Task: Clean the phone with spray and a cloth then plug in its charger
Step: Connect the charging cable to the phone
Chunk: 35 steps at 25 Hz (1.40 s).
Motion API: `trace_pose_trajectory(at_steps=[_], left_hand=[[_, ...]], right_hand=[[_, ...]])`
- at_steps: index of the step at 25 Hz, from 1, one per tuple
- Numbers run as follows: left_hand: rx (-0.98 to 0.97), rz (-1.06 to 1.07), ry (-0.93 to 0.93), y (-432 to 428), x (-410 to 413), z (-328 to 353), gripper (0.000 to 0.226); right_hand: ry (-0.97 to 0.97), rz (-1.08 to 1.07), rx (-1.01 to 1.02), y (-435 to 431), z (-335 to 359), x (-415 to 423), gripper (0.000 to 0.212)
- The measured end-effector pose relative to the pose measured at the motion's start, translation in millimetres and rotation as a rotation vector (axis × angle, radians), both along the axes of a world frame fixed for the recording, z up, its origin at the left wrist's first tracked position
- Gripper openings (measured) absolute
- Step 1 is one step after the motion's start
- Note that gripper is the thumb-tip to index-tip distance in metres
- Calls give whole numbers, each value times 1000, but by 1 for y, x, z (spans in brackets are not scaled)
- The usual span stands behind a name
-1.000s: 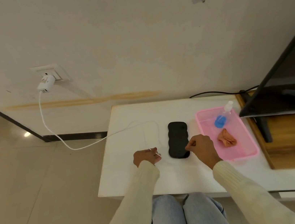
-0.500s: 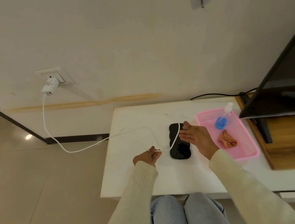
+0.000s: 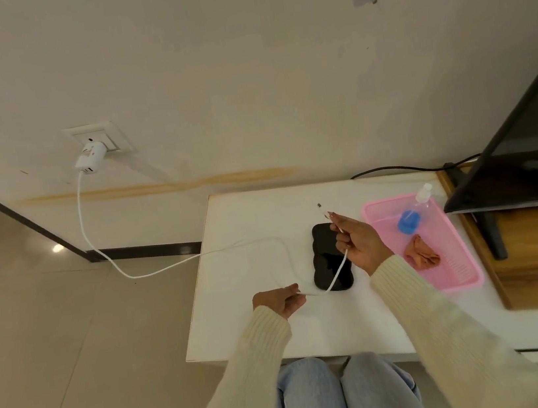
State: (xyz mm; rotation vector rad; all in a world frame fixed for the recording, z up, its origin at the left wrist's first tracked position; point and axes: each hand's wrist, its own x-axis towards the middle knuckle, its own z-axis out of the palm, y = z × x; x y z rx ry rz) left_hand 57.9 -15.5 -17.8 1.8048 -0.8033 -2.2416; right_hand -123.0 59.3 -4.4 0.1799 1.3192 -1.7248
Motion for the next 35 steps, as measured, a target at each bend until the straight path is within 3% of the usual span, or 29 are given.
trace_pose_trajectory(at_steps=[3, 5, 7, 9, 12, 16, 23, 28, 35], left_hand=[[-119, -38, -142, -11, -8, 4, 44], [-425, -130, -403, -16, -18, 6, 67], [-764, -201, -465, -15, -36, 10, 62], [-921, -362, -381, -10, -61, 6, 49], [-892, -639, -363, 5, -93, -10, 49], [-921, -917, -592, 22, -114, -30, 72], [-1029, -960, -817, 36, -131, -45, 91], [-878, -933, -768, 33, -131, -39, 98], [-508, -499, -64, -11, -108, 3, 74]], right_hand=[[61, -20, 136, 9, -3, 1, 16], [115, -53, 171, 17, -4, 2, 12], [168, -80, 164, 23, -4, 3, 10], [209, -99, 137, 27, -3, 5, 9], [308, -154, 193, 30, -6, 10, 11], [396, -206, 263, 36, -11, 15, 8], [489, -203, 323, 46, -15, 14, 15], [504, -195, 333, 50, -11, 16, 9], [507, -198, 206, 49, 19, 29, 14]])
